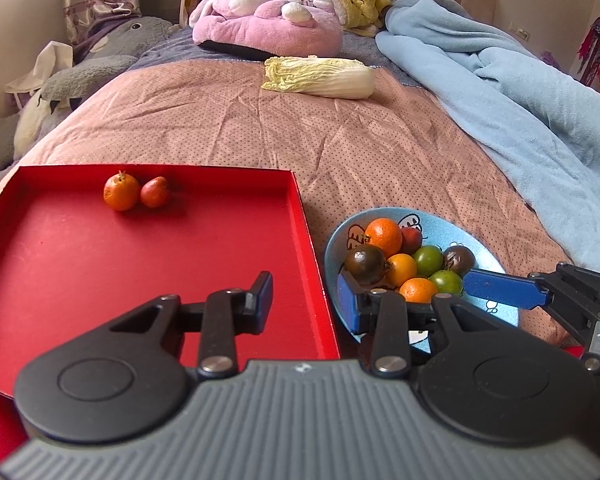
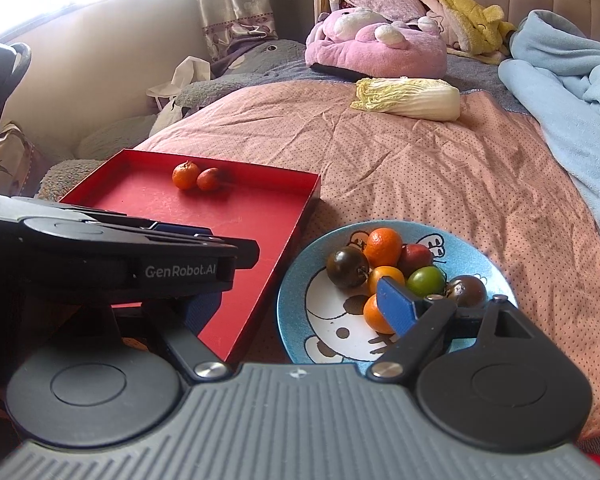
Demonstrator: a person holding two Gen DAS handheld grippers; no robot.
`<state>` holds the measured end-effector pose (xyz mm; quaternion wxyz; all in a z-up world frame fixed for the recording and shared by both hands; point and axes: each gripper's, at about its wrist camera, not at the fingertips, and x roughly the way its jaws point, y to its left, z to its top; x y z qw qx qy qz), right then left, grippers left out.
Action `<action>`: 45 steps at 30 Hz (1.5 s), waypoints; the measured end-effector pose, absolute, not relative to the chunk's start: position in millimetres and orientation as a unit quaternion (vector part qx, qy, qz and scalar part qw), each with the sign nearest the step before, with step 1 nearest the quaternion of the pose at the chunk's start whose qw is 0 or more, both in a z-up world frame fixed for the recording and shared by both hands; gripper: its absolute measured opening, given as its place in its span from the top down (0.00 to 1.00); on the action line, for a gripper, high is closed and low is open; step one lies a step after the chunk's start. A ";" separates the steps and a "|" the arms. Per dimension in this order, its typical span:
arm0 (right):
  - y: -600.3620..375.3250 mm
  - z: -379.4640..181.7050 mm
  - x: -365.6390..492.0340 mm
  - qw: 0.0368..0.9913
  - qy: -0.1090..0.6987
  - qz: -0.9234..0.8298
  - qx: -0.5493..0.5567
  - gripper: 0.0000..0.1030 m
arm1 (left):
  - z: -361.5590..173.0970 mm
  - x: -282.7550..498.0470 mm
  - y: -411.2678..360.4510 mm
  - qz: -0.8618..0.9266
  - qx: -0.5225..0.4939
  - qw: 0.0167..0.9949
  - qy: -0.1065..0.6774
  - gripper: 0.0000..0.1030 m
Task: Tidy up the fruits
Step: 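Move both open grippers over the red tray toward the last two fruits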
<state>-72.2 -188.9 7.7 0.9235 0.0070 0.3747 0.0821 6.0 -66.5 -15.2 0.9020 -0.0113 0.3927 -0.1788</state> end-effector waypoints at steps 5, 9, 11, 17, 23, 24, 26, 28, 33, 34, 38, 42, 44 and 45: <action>-181.3 9.1 -70.3 0.923 0.374 0.089 0.003 0.15 | -14.7 6.6 -59.8 -0.172 -0.015 0.904 0.391 0.62; -174.9 9.8 -68.5 0.922 0.375 0.095 -0.001 0.15 | -15.6 7.9 -54.4 -0.167 -0.020 0.904 0.392 0.62; -172.5 9.8 -67.2 0.922 0.376 0.097 -0.002 0.15 | -16.2 8.6 -51.3 -0.164 -0.021 0.905 0.393 0.62; -164.7 8.7 -62.4 0.920 0.379 0.103 -0.007 0.14 | -17.7 11.4 -42.5 -0.155 -0.027 0.905 0.395 0.62; -156.9 8.5 -58.0 0.918 0.381 0.108 -0.011 0.14 | -18.4 14.6 -33.9 -0.149 -0.032 0.906 0.396 0.62; -155.5 8.5 -57.1 0.918 0.381 0.109 -0.012 0.14 | -18.6 15.0 -32.7 -0.147 -0.032 0.906 0.396 0.62; -152.5 8.4 -55.6 0.918 0.381 0.112 -0.013 0.14 | -19.0 16.0 -29.4 -0.143 -0.032 0.906 0.397 0.62; -149.2 8.1 -54.4 0.917 0.382 0.114 -0.015 0.15 | -19.2 17.1 -26.1 -0.140 -0.034 0.906 0.397 0.62; -138.7 6.5 -48.6 0.915 0.383 0.124 -0.021 0.15 | -20.2 19.7 -16.2 -0.131 -0.039 0.908 0.397 0.62; -136.6 6.1 -47.1 0.914 0.384 0.126 -0.022 0.15 | -20.5 20.4 -13.9 -0.129 -0.038 0.908 0.397 0.62; -126.0 4.2 -38.6 0.912 0.385 0.137 -0.030 0.15 | -21.3 23.9 -4.1 -0.118 -0.041 0.909 0.399 0.62; -116.1 2.0 -28.9 0.910 0.386 0.146 -0.036 0.15 | -21.5 28.2 6.7 -0.108 -0.046 0.909 0.400 0.62; -112.1 0.9 -24.8 0.909 0.388 0.150 -0.038 0.15 | -22.4 30.8 11.8 -0.104 -0.048 0.909 0.401 0.62; -109.6 0.1 -22.2 0.908 0.389 0.152 -0.040 0.15 | -22.7 32.2 13.8 -0.102 -0.048 0.909 0.402 0.62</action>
